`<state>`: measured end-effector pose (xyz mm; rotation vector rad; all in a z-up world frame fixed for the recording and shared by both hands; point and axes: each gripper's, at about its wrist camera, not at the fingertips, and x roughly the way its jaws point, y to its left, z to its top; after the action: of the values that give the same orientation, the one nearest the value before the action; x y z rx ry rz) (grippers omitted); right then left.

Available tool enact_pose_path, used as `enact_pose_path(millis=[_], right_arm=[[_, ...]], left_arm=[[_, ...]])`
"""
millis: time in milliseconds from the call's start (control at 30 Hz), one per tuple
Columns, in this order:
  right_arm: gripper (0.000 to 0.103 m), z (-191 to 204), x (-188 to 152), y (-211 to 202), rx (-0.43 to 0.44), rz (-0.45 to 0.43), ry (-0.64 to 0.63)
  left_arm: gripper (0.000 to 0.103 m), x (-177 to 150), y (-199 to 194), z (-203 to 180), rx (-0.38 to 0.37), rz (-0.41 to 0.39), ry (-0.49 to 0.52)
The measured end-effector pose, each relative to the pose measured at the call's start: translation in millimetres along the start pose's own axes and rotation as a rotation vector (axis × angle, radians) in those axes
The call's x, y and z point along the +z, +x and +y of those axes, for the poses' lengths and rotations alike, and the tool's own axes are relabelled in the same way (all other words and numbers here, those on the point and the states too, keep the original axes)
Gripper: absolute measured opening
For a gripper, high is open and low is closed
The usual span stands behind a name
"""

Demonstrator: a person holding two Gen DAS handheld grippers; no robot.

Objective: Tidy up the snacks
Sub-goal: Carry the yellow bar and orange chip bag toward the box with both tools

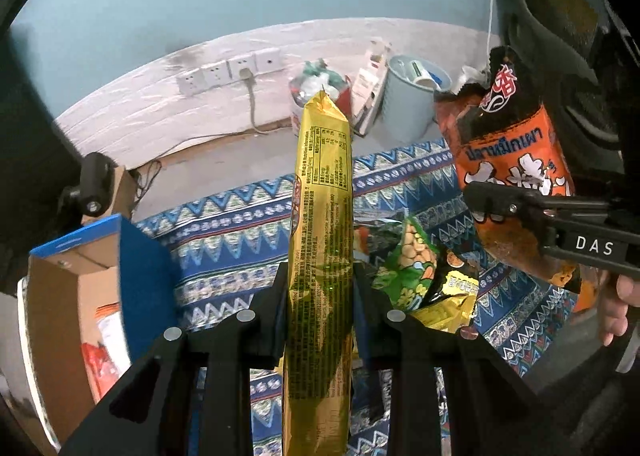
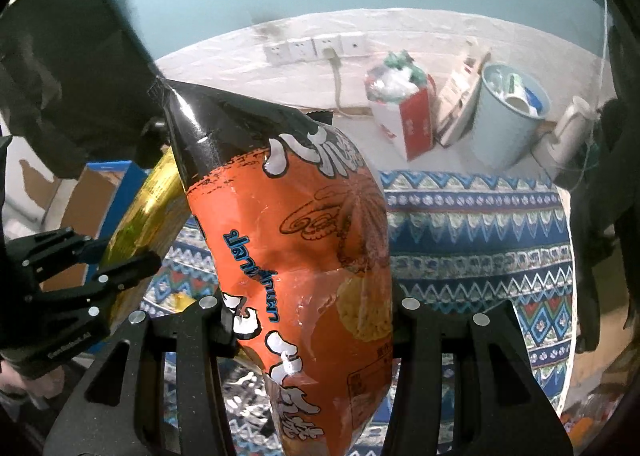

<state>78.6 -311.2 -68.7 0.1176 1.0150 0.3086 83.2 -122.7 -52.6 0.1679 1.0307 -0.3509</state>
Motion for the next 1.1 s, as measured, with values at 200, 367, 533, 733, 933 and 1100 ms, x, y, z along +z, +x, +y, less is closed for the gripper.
enact_pose_path(millis=[200, 367, 533, 733, 933, 1100], right_arm=[[0.046, 27, 5, -3, 0.028, -0.014, -0.026], [0.046, 55, 10, -3, 0.044, -0.023, -0.057], [0.046, 88, 15, -1, 0.072, -0.024, -0.100], [0.046, 130, 20, 7, 0.102, -0.018, -0.155], [0.046, 169, 23, 22, 0.125, 0.000, -0.199], [0.046, 197, 27, 37, 0.144, 0.014, -0.229]], left_arm=[[0.028, -11, -29, 30, 0.028, -0.053, -0.050], [0.028, -22, -48, 54, 0.053, -0.092, -0.084], [0.028, -33, -63, 78, 0.072, -0.114, -0.114], [0.028, -50, -76, 115, 0.101, -0.136, -0.169], [0.028, -65, -82, 150, 0.127, -0.143, -0.229], [0.028, -78, -81, 181, 0.150, -0.125, -0.294]])
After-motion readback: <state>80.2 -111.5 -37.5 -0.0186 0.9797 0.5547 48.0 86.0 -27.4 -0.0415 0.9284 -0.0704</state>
